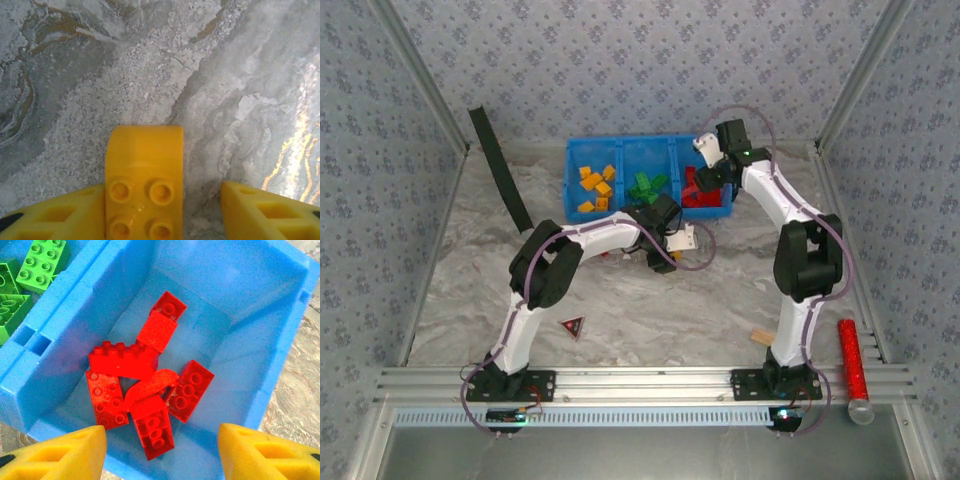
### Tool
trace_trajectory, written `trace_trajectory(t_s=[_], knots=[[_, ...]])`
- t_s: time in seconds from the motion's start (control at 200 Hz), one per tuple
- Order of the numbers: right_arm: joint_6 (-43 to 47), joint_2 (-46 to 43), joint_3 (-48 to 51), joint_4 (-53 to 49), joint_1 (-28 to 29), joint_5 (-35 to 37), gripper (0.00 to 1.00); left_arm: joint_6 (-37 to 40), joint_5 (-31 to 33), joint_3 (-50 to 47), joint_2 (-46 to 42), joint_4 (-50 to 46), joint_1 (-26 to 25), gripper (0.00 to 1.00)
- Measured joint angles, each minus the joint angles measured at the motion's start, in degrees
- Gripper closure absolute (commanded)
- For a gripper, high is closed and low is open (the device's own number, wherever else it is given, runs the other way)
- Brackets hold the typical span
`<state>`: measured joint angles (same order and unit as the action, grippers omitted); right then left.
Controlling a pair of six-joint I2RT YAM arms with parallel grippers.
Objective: Sort the legos into containers by color
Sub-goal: Pick up the lego from the center of the table.
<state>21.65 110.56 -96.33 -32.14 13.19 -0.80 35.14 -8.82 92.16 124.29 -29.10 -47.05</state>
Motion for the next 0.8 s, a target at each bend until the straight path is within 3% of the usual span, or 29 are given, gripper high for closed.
trace_trajectory(t_s=[0.075,0.26,0.565,0.8], knots=[[-0.48,-1.22,1.25,0.00,-0.35,0.04,0.38,-0.39,-0.13,0.04,0.00,-0.68,-0.31,0.64],[-1.81,-4.98,4.50,-0.22,-1.05,0.44,0.38,-1.36,-0.17,0.20,0.00,-1.22,-0.48,0.76],[-4.55,-16.24,13.62,0.79,-2.08,0.37,0.38,-5.05,0.76,-1.62,-4.70,-6.47,1.09,0.81],[-9.53,-26.75,26.18,4.15,-0.09,-0.02,0.36,-12.92,0.66,-1.40,-18.47,-10.84,9.94,0.81]])
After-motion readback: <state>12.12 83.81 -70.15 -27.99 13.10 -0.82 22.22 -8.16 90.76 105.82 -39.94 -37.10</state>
